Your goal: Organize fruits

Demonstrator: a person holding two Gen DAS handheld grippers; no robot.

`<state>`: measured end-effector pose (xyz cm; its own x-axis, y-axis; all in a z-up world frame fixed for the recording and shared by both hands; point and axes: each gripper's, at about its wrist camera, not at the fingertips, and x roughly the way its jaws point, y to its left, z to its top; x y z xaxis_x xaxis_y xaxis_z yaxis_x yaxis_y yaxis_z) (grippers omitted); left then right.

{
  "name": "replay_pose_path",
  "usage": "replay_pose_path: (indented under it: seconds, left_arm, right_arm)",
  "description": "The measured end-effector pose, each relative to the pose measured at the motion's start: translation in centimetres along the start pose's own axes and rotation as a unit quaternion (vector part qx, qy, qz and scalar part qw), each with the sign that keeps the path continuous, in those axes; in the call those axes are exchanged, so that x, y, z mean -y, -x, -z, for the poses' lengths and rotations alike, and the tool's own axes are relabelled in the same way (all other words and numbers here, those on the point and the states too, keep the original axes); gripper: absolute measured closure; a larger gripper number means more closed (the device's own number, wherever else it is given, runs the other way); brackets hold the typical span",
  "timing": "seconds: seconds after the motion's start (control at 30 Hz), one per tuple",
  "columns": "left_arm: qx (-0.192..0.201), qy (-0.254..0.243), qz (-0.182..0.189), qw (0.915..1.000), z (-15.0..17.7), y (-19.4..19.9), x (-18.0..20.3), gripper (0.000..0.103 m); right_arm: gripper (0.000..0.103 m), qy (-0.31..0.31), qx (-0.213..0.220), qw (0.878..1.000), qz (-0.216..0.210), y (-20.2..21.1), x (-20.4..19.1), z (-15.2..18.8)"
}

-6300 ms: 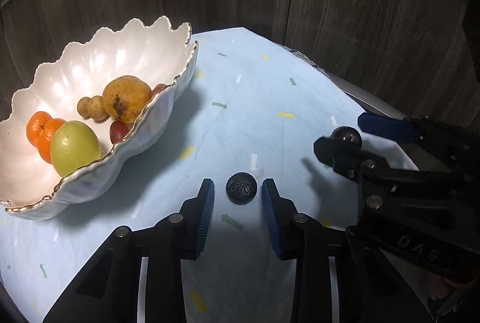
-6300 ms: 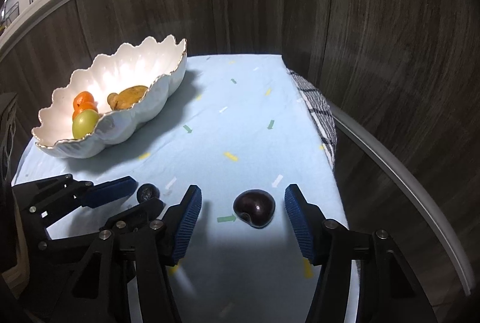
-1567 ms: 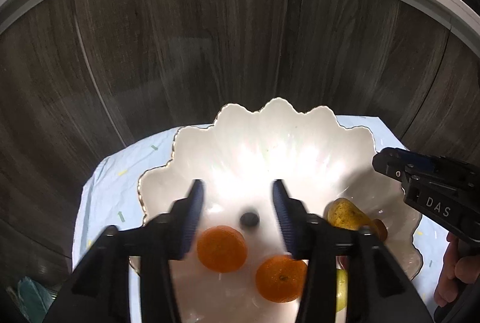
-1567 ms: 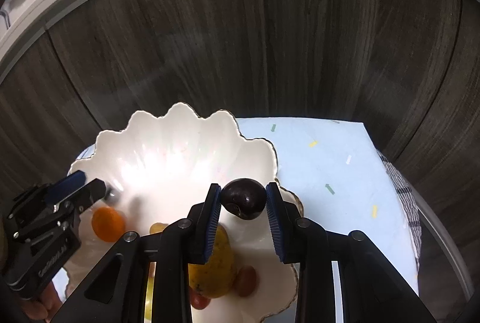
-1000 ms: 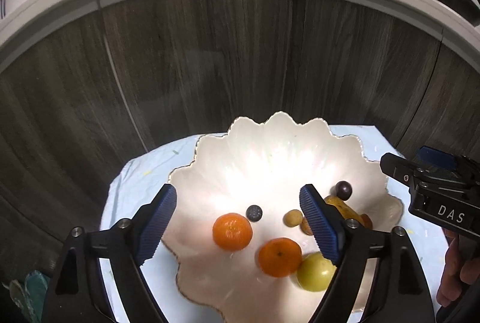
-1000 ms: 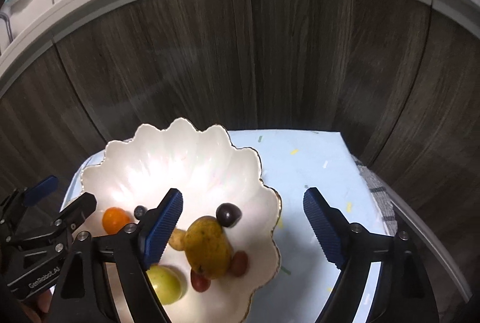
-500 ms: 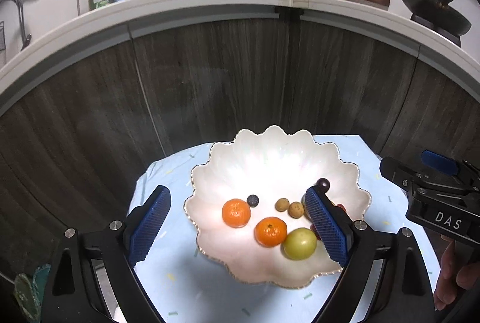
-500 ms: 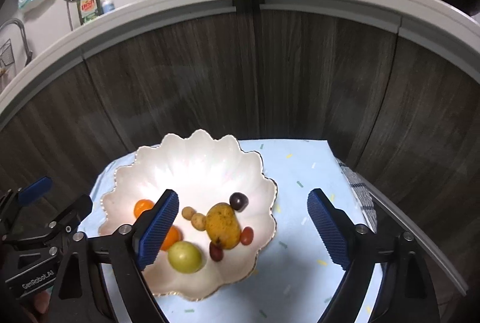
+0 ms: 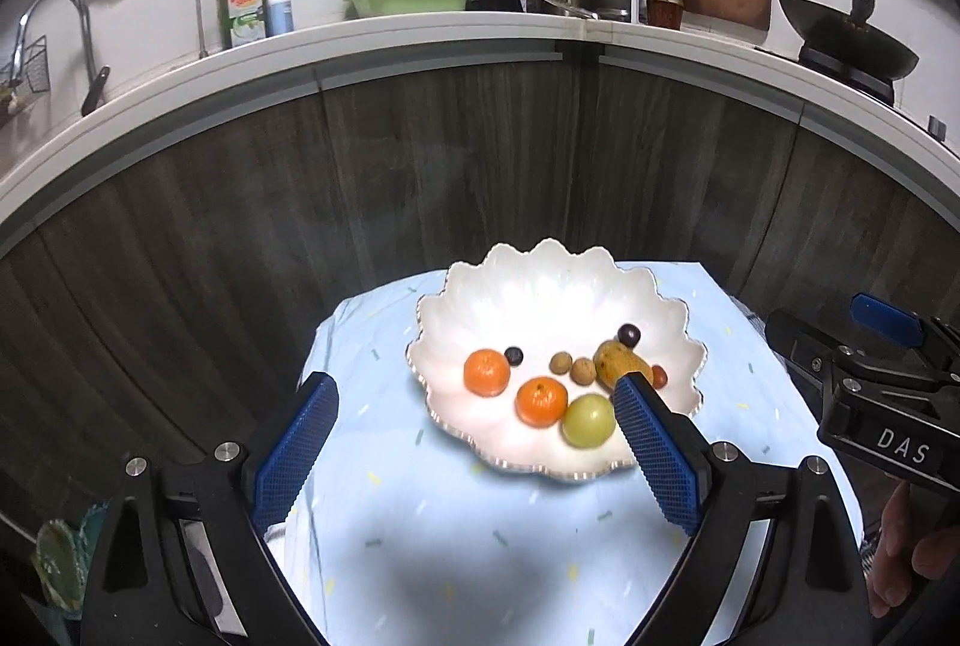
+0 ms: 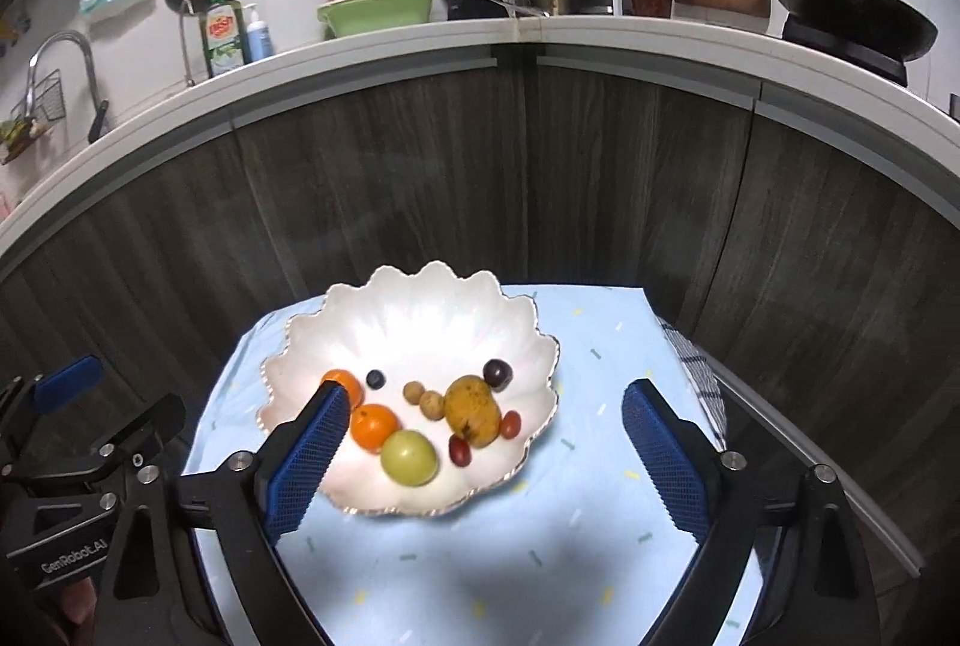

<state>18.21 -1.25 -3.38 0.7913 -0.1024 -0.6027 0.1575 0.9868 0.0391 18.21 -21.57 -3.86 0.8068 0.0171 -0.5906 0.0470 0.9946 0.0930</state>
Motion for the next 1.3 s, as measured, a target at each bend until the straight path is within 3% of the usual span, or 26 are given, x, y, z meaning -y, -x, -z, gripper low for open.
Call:
replay_pose_path:
  seconds: [0.47, 0.87, 1.3]
  left_arm:
    - [0.015, -0.01, -0.023, 0.9996, 3.8, 5.4, 0.7, 0.003]
    - [0.026, 0.007, -0.046, 0.9986, 8.6, 8.0, 1.3, 0.001]
    - [-0.003, 0.015, -0.059, 0.9981, 13.2, 8.8, 1.2, 0.001]
  right_arm:
    - [0.007, -0.001, 0.011, 1.0, 0.003, 5.2, 0.0, 4.5]
    - [0.007, -0.018, 0.02, 0.999, 0.043, 8.2, 1.4, 9.8]
    - [0.007, -0.01, 0.01, 0.999, 0.046, 9.4, 1.4, 13.3]
